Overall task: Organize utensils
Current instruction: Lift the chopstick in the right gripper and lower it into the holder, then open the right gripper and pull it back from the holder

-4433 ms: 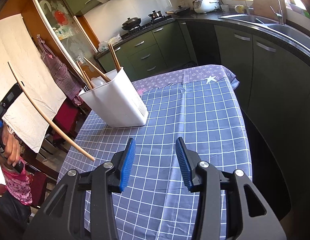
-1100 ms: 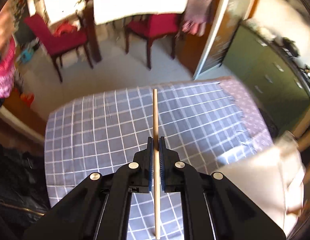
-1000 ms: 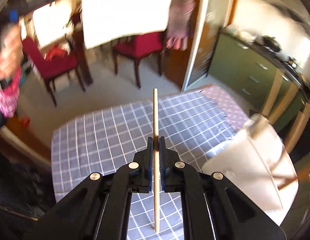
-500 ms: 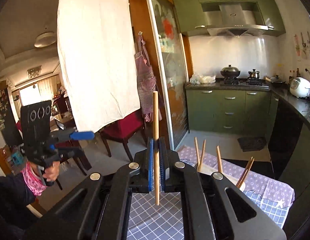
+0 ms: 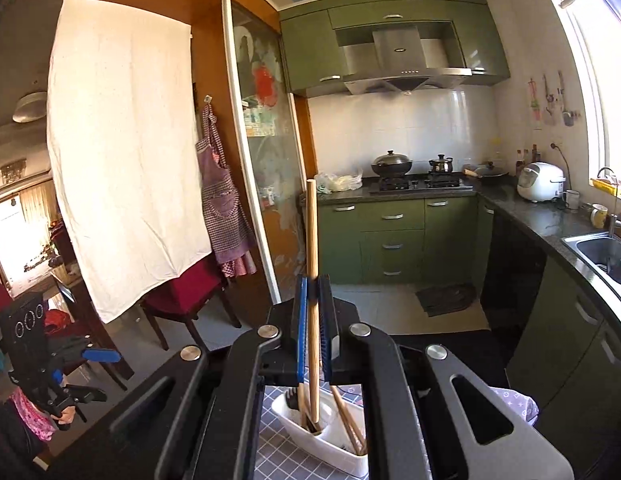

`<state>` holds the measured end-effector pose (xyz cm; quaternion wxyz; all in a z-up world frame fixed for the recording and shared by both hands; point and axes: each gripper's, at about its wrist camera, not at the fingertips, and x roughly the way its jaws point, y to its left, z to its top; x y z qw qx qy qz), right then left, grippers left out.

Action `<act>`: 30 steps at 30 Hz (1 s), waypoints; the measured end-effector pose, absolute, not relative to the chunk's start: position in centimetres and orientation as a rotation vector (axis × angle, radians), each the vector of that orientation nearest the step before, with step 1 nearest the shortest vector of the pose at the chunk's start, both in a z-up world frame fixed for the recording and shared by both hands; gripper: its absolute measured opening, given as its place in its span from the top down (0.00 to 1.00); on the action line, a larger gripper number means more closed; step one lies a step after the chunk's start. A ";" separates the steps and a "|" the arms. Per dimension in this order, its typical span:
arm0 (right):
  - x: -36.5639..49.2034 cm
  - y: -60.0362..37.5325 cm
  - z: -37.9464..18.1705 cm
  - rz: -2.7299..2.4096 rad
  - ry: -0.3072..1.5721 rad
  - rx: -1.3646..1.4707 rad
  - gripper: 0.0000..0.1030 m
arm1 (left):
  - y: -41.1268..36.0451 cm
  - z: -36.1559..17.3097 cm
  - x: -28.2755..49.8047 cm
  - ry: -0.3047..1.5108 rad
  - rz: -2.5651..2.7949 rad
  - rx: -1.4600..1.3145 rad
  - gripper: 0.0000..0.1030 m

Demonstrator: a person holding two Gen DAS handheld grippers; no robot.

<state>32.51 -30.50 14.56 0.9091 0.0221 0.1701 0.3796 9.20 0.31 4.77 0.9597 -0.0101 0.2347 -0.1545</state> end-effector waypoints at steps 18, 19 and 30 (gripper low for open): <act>32.6 -28.3 0.9 0.629 0.534 -0.040 0.84 | -3.5 0.4 8.4 0.447 -0.244 0.000 0.24; 31.6 -28.8 1.0 0.622 0.515 -0.034 0.80 | -3.7 0.1 8.2 0.444 -0.231 0.006 0.23; 14.4 -34.4 -5.1 0.470 0.454 -0.004 0.25 | -5.6 -4.3 6.1 0.452 -0.122 -0.010 0.10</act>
